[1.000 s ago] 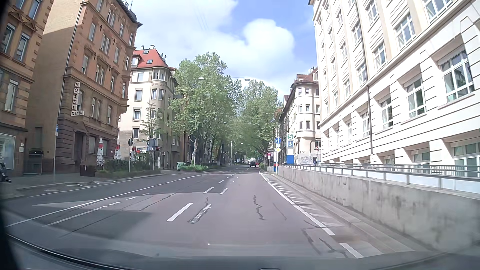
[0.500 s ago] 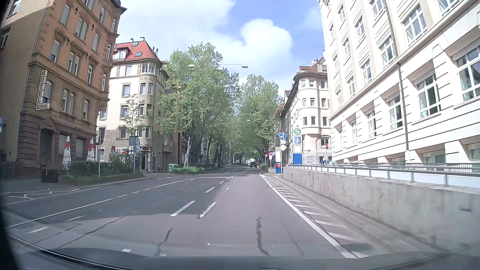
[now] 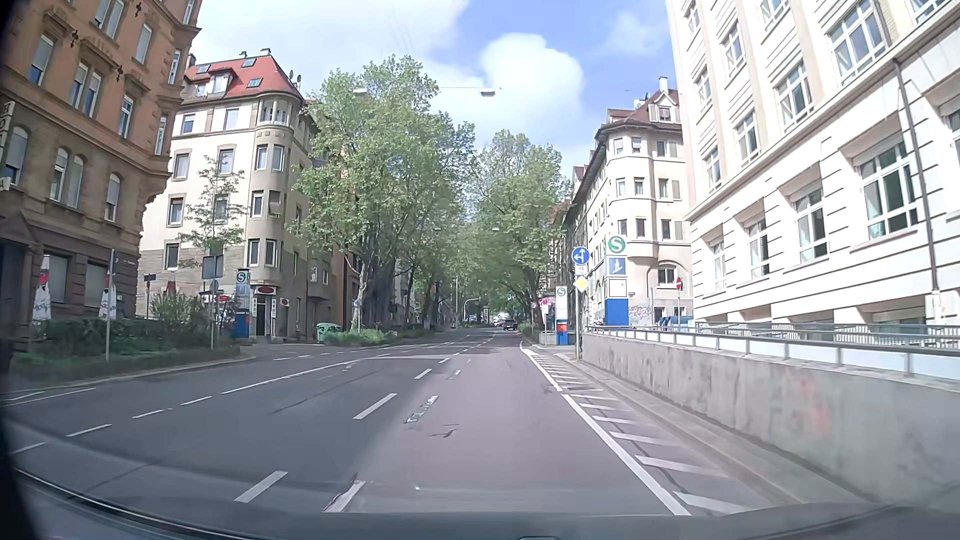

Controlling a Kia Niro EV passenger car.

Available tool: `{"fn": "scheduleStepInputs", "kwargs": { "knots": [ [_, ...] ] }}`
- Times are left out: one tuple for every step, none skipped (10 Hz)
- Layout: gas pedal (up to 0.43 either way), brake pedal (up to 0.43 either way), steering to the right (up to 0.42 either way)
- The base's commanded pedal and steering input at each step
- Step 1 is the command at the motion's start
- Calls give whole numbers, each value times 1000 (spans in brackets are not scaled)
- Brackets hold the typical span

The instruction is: Follow the waypoints while adhering to traffic rules and regulations

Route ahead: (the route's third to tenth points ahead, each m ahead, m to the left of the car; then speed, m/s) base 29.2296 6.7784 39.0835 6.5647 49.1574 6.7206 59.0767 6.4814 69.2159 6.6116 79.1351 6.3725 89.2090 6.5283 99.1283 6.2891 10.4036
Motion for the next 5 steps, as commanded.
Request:
{"fn": "scheduleStepInputs", "kwargs": {
  "knots": [
    [138,0,1],
    [138,0,1],
    [138,0,1],
    [138,0,1],
    [138,0,1]
  ]
}}
